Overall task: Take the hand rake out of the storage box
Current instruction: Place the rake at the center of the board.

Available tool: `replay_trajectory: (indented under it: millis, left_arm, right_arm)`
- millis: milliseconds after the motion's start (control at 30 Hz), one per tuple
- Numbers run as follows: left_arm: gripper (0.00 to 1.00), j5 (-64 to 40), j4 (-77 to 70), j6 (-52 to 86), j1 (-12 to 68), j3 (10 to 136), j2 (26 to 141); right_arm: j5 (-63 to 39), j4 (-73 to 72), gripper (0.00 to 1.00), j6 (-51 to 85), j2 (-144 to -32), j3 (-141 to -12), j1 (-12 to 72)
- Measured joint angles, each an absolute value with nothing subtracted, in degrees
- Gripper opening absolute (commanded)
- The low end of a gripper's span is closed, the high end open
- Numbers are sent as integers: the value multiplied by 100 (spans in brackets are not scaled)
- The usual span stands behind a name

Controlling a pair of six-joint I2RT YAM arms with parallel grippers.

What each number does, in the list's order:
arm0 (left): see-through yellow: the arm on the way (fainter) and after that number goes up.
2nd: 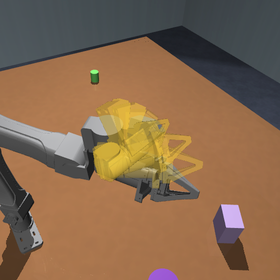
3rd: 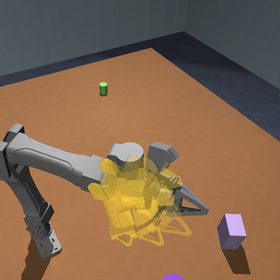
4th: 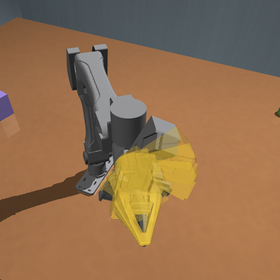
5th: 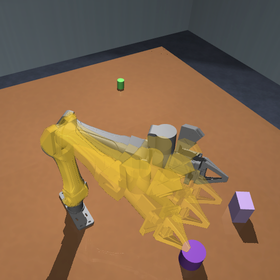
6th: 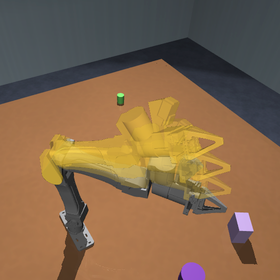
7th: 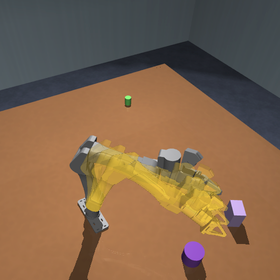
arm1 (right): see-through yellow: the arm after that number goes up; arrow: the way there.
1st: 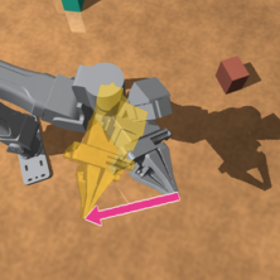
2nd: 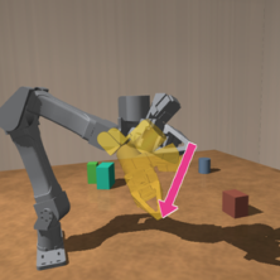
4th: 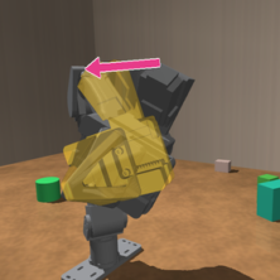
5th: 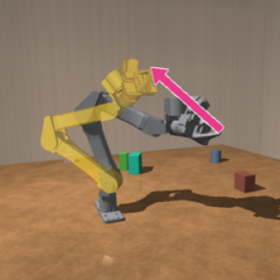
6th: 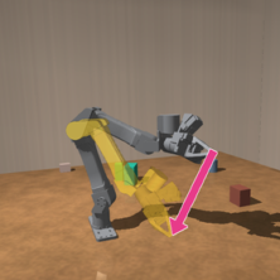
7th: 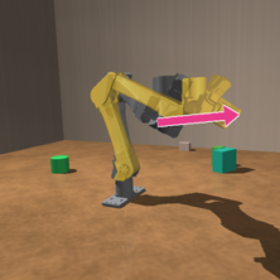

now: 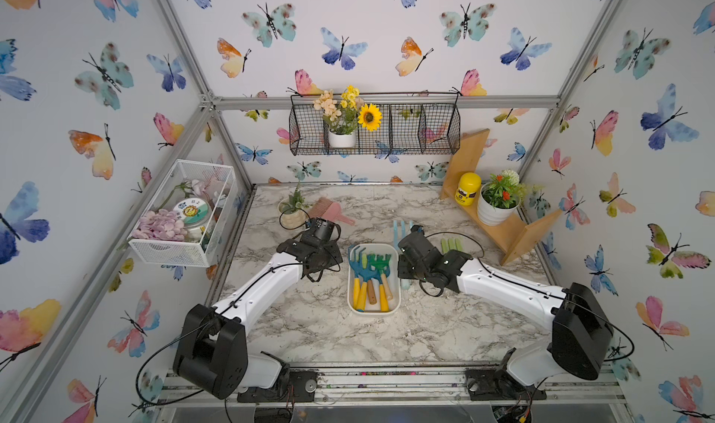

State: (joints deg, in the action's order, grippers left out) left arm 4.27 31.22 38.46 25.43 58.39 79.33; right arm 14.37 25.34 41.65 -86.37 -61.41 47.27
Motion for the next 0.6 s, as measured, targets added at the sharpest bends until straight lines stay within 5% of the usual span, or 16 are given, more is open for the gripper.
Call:
replay_trajectory:
  millis: [200, 600]
  left_arm:
    - [54, 429, 3164, 3826, 2543, 5839, 7859]
    - [54, 429, 3271, 3789, 2543, 5859, 7859]
  right_arm:
    - [1247, 2825, 10, 3120, -8748, -5983, 3778]
    - [1164, 2930, 10, 2388, -9609, -5929, 3166]
